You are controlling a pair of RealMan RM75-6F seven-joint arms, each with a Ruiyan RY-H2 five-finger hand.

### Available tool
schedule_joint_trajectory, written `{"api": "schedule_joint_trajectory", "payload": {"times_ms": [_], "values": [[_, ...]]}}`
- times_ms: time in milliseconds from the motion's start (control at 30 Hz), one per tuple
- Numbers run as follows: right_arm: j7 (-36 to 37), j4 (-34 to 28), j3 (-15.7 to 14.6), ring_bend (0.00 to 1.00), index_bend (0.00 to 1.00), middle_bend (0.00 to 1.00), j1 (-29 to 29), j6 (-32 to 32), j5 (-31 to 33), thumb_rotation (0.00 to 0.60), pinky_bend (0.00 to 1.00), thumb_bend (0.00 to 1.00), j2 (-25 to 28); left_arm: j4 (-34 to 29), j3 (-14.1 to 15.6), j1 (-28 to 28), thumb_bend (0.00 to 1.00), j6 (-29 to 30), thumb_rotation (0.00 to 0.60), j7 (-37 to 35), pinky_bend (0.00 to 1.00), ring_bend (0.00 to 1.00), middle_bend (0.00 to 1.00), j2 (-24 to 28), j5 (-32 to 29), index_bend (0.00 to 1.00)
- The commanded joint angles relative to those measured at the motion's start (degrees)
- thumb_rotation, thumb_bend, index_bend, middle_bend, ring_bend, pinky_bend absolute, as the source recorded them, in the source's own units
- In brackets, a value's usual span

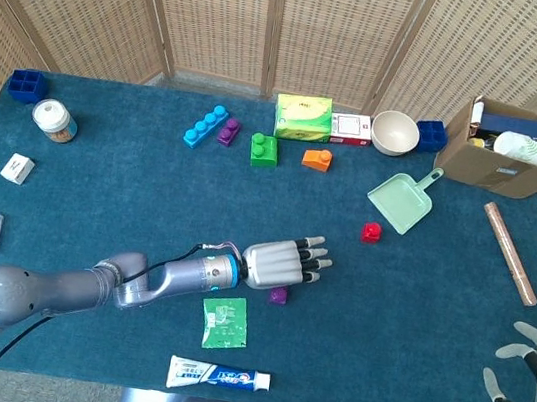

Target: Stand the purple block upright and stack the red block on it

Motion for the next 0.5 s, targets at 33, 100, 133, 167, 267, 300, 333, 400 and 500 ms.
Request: {"api": "schedule_joint_trajectory", "payload": {"times_ms": [33,100,133,167,267,300,333,400,500], "values": [[-0.03,-0.01,-0.03,0.01,0.49,0.28,0.05,-0.08,-0.15,0.600,0.07,0.24,0.10,-2.34,-0.48,0.48,0.29,1.15,0.600,0.90,0.00,0.00,0.02,2.54,-1.03,0.16],[-0.09,0.01,-0.05,0.01,0.49,0.28,0.12,-0.21,-0.26,0.600,0.07,0.24,0.21,-4.11,-0.55,1.00,0.29,1.74,0.600,1.29,0.00,0.00,0.01,4.31,-1.60,0.16],[-0.08,0.01,-0.06,0.01,0.49,0.28,0.17,-0.29,-0.32,0.600,0.07,0.24,0.28,-5.07,-0.49,1.27,0.29,2.10,0.600,1.58,0.00,0.00,0.01,5.25,-1.75,0.16],[-0.08,0.07,-0.06,0.01,0.49,0.28,0.26,-0.43,-0.38,0.600,0.07,0.24,0.37,-6.10,-0.45,1.64,0.29,2.62,0.600,1.96,0.00,0.00,0.01,6.36,-1.87,0.16],[-0.60,0.79,-0.34,0.01,0.49,0.28,0.79,-1.69,-0.63,0.600,0.07,0.24,1.30,-10.29,0.04,3.47,0.29,4.81,0.600,2.79,0.00,0.00,0.01,10.67,-2.21,0.15],[-0.65,0.82,-0.34,0.01,0.49,0.28,1.10,-2.33,-0.57,0.600,0.07,0.24,2.05,-12.74,0.54,4.76,0.29,6.02,0.600,2.99,0.00,0.00,0.01,13.23,-2.43,0.15],[-0.29,0.60,-0.29,0.01,0.48,0.28,1.44,-2.80,-0.67,0.600,0.07,0.24,2.76,-15.31,1.10,6.12,0.29,7.23,0.600,3.40,0.00,0.00,0.01,15.89,-2.63,0.15],[0.40,0.22,-0.25,0.01,0.48,0.28,2.00,-3.44,-1.08,0.600,0.07,0.24,3.70,-18.95,1.88,8.22,0.29,8.83,0.600,3.90,0.00,0.00,0.01,19.63,-3.27,0.15],[1.21,-0.03,-0.39,0.01,0.48,0.28,3.39,-5.61,-1.60,0.600,0.07,0.24,4.79,-25.27,3.49,12.18,0.29,10.91,0.600,5.18,0.00,0.00,0.01,26.00,-5.16,0.16]]}}
